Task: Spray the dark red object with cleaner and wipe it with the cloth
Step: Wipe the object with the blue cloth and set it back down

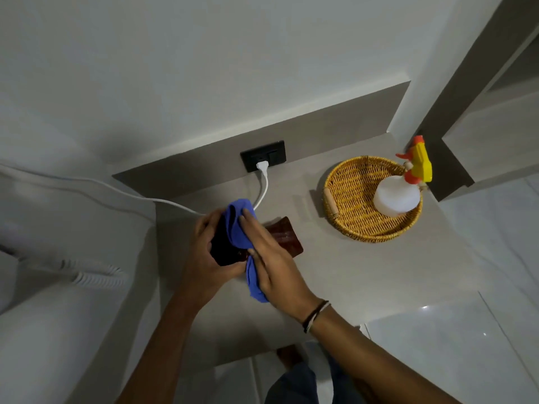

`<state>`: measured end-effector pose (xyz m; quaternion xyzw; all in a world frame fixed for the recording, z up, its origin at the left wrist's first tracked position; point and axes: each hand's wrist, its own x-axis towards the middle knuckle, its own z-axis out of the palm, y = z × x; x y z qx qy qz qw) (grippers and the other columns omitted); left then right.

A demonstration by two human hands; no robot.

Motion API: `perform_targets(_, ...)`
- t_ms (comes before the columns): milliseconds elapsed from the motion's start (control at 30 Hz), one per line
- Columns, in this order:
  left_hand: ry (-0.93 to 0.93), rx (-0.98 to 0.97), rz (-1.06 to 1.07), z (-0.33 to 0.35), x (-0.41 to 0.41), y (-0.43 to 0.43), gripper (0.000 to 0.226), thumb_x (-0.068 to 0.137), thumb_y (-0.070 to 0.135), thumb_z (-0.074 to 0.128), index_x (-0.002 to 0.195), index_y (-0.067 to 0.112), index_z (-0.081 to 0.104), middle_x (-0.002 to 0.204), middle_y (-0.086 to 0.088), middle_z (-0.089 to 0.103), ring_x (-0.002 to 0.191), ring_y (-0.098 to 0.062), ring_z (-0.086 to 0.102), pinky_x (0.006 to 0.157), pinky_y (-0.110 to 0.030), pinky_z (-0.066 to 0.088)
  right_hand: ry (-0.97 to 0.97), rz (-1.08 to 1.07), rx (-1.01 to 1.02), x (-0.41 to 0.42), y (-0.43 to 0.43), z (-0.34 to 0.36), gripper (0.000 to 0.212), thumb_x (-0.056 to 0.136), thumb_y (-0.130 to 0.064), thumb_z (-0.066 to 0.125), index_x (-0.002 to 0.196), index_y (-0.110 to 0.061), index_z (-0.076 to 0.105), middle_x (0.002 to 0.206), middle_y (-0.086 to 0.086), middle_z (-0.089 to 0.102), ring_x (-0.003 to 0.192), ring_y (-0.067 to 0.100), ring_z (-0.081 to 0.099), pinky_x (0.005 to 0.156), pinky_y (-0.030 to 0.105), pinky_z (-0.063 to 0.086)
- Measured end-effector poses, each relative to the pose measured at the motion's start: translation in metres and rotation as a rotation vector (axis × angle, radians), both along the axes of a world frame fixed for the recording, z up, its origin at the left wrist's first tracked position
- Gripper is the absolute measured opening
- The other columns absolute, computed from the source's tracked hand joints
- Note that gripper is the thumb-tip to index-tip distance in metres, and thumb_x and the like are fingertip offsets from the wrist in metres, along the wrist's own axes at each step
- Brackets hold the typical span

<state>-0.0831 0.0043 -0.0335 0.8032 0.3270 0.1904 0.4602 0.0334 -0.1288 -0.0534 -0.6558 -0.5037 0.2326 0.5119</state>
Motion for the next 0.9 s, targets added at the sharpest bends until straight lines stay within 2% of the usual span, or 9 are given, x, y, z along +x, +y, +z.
perform_targets(100, -0.023, -0.025, 0.003, -0.006, -0.007, 0.003, 0.102, 0.054, 0.038, 0.093, 0.147, 0.047, 0.051, 0.146, 0.017, 0.046, 0.136, -0.013, 0.057, 0.109, -0.022, 0.051, 0.020, 0.035, -0.101, 0.011, -0.010, -0.027, 0.086, 0.095, 0.022, 0.047, 0.167, -0.017, 0.020, 0.177, -0.001, 0.010, 0.164, 0.015, 0.012, 0.132, 0.032, 0.018)
perform_targets(233, -0.040, -0.048, 0.027, -0.011, -0.017, 0.005, 0.112, 0.053, 0.035, 0.094, 0.156, 0.025, 0.049, 0.149, 0.007, 0.047, 0.140, -0.016, 0.054, 0.107, -0.019, 0.050, -0.067, -0.096, -0.269, 0.042, -0.027, -0.059, 0.082, 0.092, 0.024, 0.052, 0.162, -0.010, 0.028, 0.175, 0.005, 0.014, 0.163, 0.026, 0.012, 0.131, 0.054, 0.018)
perform_targets(367, -0.077, -0.094, 0.043, -0.006, -0.014, -0.003, 0.107, 0.053, 0.034, 0.090, 0.151, 0.027, 0.049, 0.148, 0.002, 0.048, 0.137, -0.004, 0.056, 0.106, -0.020, 0.052, 0.036, -0.115, -0.169, 0.021, -0.013, -0.042, 0.069, 0.096, 0.021, 0.043, 0.160, -0.003, 0.034, 0.173, 0.011, 0.025, 0.162, 0.028, 0.020, 0.133, 0.047, 0.019)
perform_targets(433, -0.091, -0.131, 0.058, -0.003, -0.008, -0.005, 0.103, 0.051, 0.035, 0.089, 0.146, 0.020, 0.053, 0.145, -0.006, 0.053, 0.133, -0.014, 0.061, 0.107, -0.033, 0.055, 0.108, -0.087, -0.050, -0.009, 0.002, -0.020, 0.063, 0.103, 0.009, 0.039, 0.163, -0.008, 0.031, 0.174, 0.003, 0.026, 0.162, 0.019, 0.023, 0.132, 0.031, 0.021)
perform_targets(500, -0.079, -0.140, 0.066, -0.004, -0.007, -0.003, 0.102, 0.048, 0.036, 0.090, 0.139, 0.007, 0.055, 0.141, -0.021, 0.057, 0.130, -0.035, 0.064, 0.108, -0.055, 0.055, 0.098, -0.065, 0.050, -0.026, 0.008, -0.014, 0.066, 0.104, 0.005, 0.041, 0.165, -0.013, 0.026, 0.174, 0.002, 0.024, 0.162, 0.020, 0.023, 0.132, 0.039, 0.022)
perform_targets(600, -0.102, -0.153, 0.075, -0.006, -0.015, -0.004, 0.102, 0.049, 0.035, 0.092, 0.143, 0.023, 0.054, 0.146, -0.008, 0.053, 0.133, -0.019, 0.062, 0.106, -0.036, 0.056, 0.037, -0.011, -0.038, -0.006, -0.009, -0.041, 0.085, 0.092, 0.022, 0.050, 0.165, -0.012, 0.024, 0.176, 0.006, 0.016, 0.164, 0.024, 0.016, 0.131, 0.056, 0.021)
perform_targets(700, -0.114, -0.135, 0.079, -0.009, -0.020, -0.004, 0.108, 0.051, 0.033, 0.094, 0.151, 0.028, 0.052, 0.148, 0.002, 0.049, 0.136, -0.005, 0.057, 0.101, -0.014, 0.052, -0.022, -0.123, -0.216, 0.032, -0.031, -0.067, 0.085, 0.085, 0.032, 0.049, 0.160, -0.005, 0.032, 0.173, 0.008, 0.019, 0.163, 0.026, 0.015, 0.131, 0.057, 0.018)
perform_targets(833, -0.120, -0.108, 0.085, -0.010, -0.011, -0.009, 0.105, 0.051, 0.033, 0.092, 0.149, 0.026, 0.053, 0.145, 0.007, 0.051, 0.134, -0.004, 0.059, 0.102, -0.018, 0.053, 0.074, -0.123, -0.119, 0.017, -0.019, -0.043, 0.068, 0.095, 0.023, 0.046, 0.158, 0.000, 0.035, 0.171, 0.014, 0.028, 0.161, 0.030, 0.023, 0.130, 0.056, 0.023)
perform_targets(900, -0.101, -0.102, 0.101, -0.008, -0.006, -0.012, 0.100, 0.051, 0.026, 0.094, 0.144, 0.024, 0.057, 0.142, -0.001, 0.054, 0.132, -0.015, 0.063, 0.105, -0.035, 0.058, 0.078, -0.088, 0.021, -0.013, -0.005, -0.026, 0.061, 0.103, 0.010, 0.044, 0.161, -0.002, 0.031, 0.173, 0.012, 0.027, 0.162, 0.028, 0.024, 0.130, 0.055, 0.025)
